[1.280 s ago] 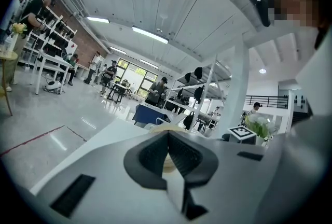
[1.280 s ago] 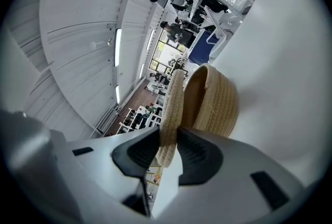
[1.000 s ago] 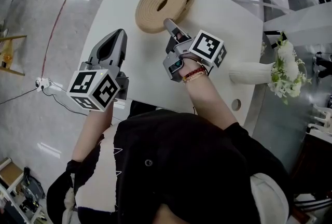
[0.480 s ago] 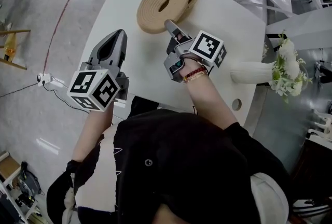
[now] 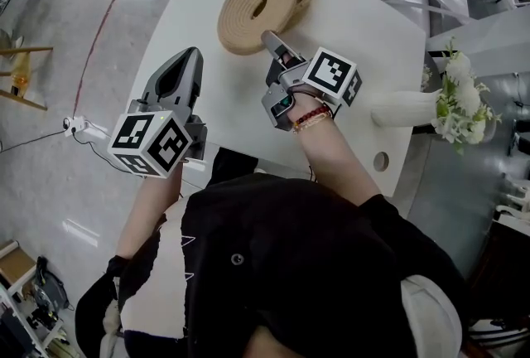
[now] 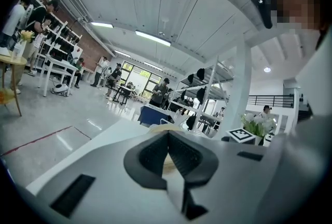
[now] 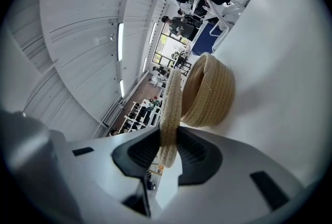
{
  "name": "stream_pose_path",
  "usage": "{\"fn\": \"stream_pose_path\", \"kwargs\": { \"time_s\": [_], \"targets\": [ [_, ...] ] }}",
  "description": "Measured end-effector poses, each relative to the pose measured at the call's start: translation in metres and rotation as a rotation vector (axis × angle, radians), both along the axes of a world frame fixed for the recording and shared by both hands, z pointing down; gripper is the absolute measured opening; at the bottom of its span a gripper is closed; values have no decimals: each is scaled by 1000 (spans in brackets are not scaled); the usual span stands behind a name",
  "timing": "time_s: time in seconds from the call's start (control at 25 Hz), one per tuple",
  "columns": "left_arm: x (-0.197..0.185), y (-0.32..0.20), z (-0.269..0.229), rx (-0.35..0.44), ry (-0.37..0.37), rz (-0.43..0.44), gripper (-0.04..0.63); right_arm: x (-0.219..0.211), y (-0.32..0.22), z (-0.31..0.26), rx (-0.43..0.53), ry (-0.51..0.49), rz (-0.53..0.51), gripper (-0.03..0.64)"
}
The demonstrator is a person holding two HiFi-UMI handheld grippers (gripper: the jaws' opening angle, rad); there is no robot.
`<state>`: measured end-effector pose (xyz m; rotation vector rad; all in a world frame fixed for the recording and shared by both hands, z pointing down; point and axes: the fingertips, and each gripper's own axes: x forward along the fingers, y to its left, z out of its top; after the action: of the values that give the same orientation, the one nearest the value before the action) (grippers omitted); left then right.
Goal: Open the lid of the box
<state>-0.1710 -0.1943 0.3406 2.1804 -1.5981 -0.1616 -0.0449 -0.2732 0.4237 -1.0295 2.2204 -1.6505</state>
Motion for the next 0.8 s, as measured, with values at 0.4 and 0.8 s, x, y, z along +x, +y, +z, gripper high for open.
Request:
{"fn": "stream_pose_path", "kwargs": {
  "time_s": [0.4,0.8],
  "targets": [
    [15,9,-6,15,-17,16,11,7,15,-2,-3,-9,-15,99],
    [20,27,-16,37,-21,6,11,10,36,-6,5,3,-47,98]
  ]
}}
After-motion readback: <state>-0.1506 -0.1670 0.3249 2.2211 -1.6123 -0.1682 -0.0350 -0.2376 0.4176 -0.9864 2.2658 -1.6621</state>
